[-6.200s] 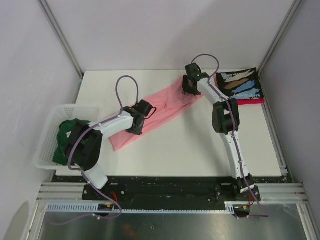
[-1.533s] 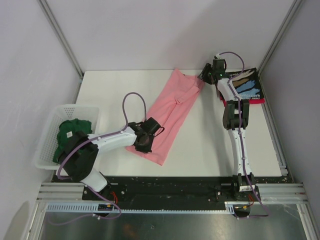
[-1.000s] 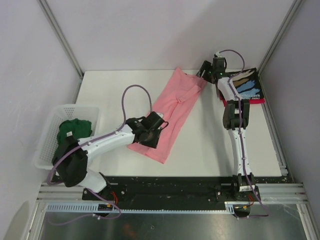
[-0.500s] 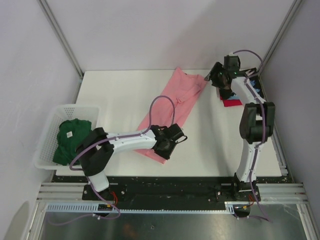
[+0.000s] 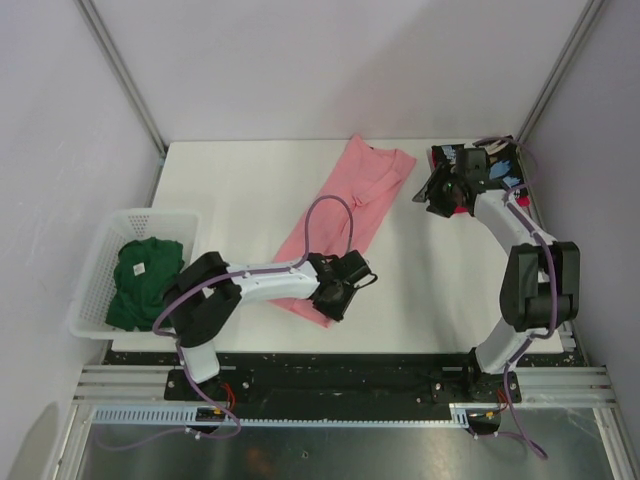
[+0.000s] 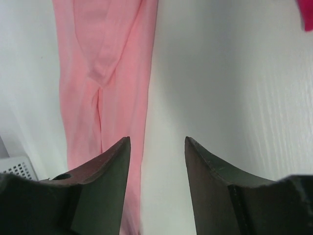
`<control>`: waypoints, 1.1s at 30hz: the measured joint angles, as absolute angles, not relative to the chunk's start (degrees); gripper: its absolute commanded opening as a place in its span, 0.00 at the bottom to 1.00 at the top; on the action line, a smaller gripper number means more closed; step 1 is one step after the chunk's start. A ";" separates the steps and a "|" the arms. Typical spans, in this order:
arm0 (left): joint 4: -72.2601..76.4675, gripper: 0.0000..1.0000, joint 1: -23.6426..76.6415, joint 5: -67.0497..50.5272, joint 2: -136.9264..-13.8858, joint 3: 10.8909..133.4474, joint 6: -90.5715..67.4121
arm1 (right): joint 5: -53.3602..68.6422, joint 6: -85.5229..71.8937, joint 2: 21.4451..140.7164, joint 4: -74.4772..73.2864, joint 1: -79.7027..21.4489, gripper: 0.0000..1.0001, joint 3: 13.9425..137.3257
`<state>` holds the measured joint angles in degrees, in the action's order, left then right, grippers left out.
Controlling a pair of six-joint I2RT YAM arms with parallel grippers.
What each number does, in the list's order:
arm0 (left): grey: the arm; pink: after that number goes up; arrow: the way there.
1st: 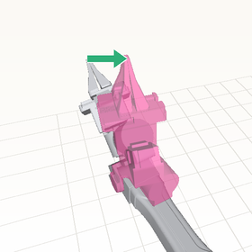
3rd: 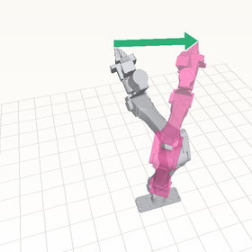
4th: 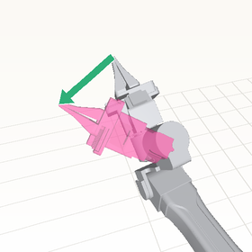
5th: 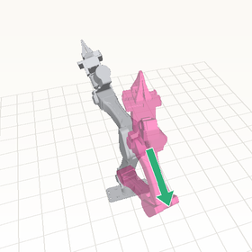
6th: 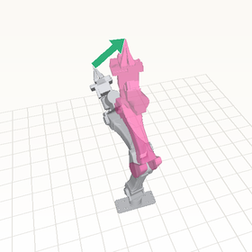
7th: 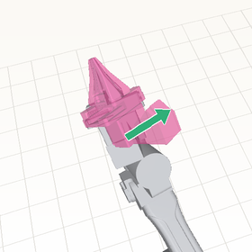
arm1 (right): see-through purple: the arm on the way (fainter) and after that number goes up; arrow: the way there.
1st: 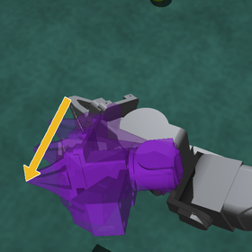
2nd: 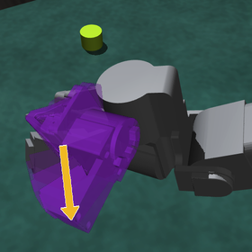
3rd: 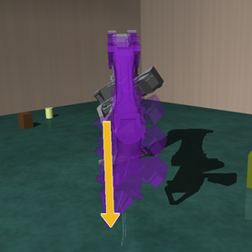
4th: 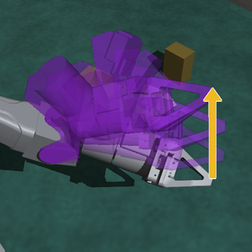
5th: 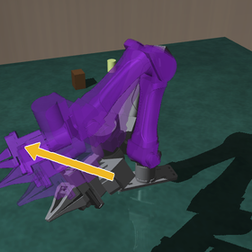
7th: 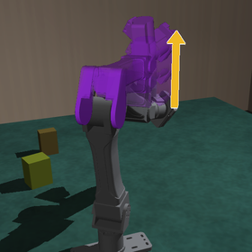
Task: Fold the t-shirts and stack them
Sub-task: Rotate the tshirt 90 degrees
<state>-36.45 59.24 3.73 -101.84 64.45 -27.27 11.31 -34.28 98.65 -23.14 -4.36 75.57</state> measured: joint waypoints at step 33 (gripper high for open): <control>-33.89 0.47 65.52 -4.69 -109.30 78.61 -32.64 | 16.64 -33.98 50.65 -40.53 -7.18 0.50 36.42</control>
